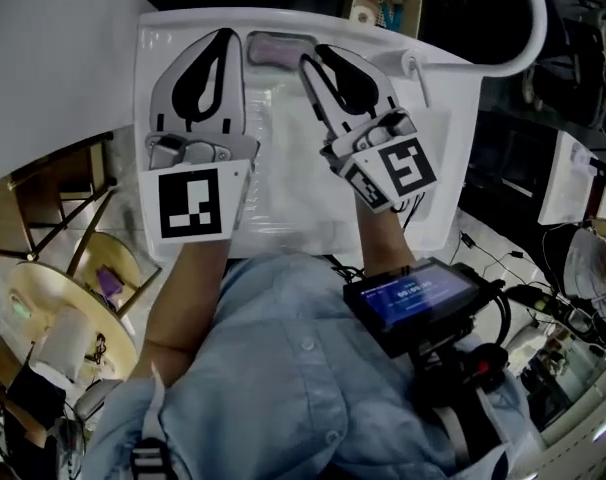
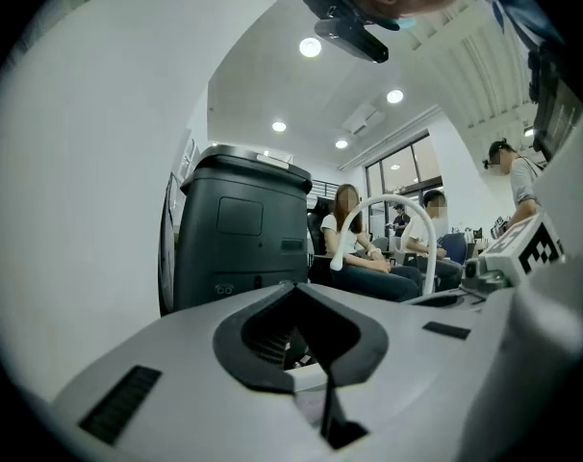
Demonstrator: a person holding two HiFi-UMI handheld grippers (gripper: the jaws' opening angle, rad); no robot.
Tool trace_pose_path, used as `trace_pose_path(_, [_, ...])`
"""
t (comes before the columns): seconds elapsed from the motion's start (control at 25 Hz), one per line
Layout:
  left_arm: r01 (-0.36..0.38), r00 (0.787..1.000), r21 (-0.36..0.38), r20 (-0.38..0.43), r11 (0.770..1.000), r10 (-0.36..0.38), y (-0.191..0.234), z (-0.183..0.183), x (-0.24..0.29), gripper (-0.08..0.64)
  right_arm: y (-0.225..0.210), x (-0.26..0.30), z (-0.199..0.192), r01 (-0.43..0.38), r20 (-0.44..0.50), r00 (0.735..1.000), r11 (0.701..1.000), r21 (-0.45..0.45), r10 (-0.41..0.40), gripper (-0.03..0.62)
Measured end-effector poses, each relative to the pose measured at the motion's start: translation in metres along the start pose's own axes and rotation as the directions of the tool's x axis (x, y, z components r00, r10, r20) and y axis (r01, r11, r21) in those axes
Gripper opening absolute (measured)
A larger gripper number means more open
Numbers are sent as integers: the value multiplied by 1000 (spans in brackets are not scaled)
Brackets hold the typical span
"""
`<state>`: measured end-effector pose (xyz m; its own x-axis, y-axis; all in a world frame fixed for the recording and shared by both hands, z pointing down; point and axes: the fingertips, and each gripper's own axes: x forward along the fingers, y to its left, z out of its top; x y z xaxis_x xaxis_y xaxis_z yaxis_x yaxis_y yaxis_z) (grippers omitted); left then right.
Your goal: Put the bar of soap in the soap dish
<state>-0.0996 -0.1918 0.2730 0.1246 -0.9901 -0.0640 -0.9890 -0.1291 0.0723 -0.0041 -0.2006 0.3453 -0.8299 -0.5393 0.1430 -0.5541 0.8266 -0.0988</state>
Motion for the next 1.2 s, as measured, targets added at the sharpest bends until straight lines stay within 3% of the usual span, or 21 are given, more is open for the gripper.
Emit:
trace_pose_path(0.16, [22, 999, 21, 31, 1000, -23, -21, 21, -18, 9, 8, -29, 30, 25, 69, 997, 1000, 9, -25, 17])
trace_pose_path(0.6, [70, 992, 102, 101, 992, -80, -104, 84, -33, 9, -16, -122, 111, 114, 240, 965, 993, -18, -106, 6])
trace_pose_path(1.2, [92, 982, 146, 147, 985, -114, -136, 103, -48, 9, -13, -163, 134, 176, 308, 940, 982, -74, -145, 5])
